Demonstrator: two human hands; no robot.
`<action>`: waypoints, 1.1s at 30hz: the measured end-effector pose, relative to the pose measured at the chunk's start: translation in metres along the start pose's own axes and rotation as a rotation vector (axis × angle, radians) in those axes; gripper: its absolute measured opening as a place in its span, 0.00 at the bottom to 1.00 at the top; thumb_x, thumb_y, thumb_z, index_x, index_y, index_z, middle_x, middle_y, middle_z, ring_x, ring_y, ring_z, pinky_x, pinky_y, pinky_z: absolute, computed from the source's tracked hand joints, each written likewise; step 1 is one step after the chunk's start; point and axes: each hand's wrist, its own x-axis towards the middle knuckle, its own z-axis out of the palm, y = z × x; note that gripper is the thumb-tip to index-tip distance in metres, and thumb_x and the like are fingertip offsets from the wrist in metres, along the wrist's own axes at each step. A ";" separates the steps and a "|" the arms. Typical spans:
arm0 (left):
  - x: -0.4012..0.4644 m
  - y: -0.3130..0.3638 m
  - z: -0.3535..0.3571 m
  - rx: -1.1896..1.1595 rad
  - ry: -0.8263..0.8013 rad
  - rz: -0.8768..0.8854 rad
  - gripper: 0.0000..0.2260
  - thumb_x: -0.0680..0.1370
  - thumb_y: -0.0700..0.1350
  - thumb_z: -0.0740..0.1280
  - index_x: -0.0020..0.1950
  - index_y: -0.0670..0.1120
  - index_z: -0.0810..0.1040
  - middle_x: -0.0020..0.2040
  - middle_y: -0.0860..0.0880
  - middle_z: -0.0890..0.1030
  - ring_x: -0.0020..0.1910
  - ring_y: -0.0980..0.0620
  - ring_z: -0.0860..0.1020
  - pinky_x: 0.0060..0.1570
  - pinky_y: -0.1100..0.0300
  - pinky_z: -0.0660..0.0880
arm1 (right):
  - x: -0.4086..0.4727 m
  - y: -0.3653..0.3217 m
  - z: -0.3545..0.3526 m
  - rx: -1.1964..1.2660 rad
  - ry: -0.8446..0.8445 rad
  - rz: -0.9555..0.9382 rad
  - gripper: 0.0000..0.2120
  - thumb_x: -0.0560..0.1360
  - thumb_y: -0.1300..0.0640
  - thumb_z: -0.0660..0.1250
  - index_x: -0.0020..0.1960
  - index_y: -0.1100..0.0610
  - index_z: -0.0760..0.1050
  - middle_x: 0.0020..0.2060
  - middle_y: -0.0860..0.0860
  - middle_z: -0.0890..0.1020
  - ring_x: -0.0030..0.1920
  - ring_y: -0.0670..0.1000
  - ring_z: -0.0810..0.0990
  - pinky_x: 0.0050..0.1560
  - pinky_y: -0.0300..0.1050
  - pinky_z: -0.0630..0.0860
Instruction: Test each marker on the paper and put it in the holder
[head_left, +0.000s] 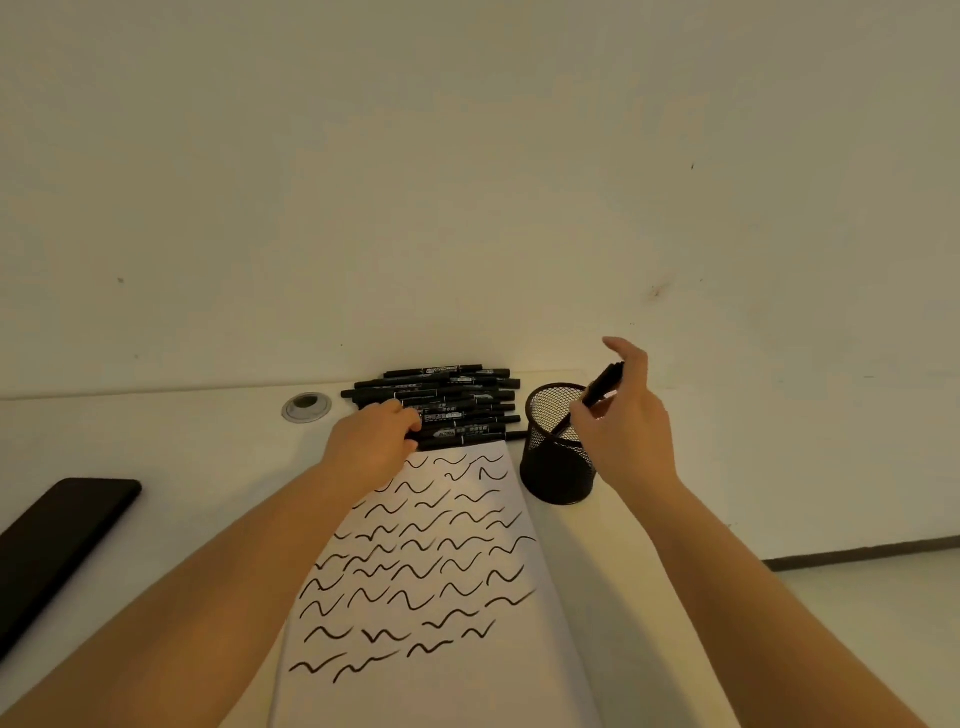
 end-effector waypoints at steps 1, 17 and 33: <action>0.002 0.001 0.001 0.015 -0.004 0.003 0.13 0.78 0.50 0.59 0.62 0.51 0.72 0.58 0.50 0.73 0.55 0.50 0.72 0.43 0.57 0.70 | -0.001 0.001 0.002 -0.034 -0.018 -0.027 0.29 0.71 0.61 0.67 0.64 0.43 0.56 0.31 0.47 0.76 0.32 0.48 0.78 0.32 0.45 0.75; 0.010 0.002 0.008 -0.112 -0.056 0.014 0.11 0.77 0.48 0.62 0.58 0.46 0.73 0.55 0.46 0.75 0.50 0.50 0.72 0.45 0.61 0.67 | 0.004 0.004 0.020 -0.182 -0.028 -0.118 0.16 0.74 0.59 0.62 0.61 0.55 0.69 0.54 0.51 0.77 0.53 0.53 0.73 0.47 0.41 0.67; -0.035 0.004 -0.038 -0.302 0.075 -0.103 0.12 0.78 0.46 0.60 0.60 0.46 0.73 0.55 0.48 0.77 0.51 0.51 0.75 0.51 0.57 0.72 | -0.005 -0.016 -0.010 -0.220 0.122 -0.119 0.09 0.72 0.60 0.64 0.51 0.54 0.76 0.51 0.50 0.77 0.54 0.52 0.70 0.51 0.47 0.69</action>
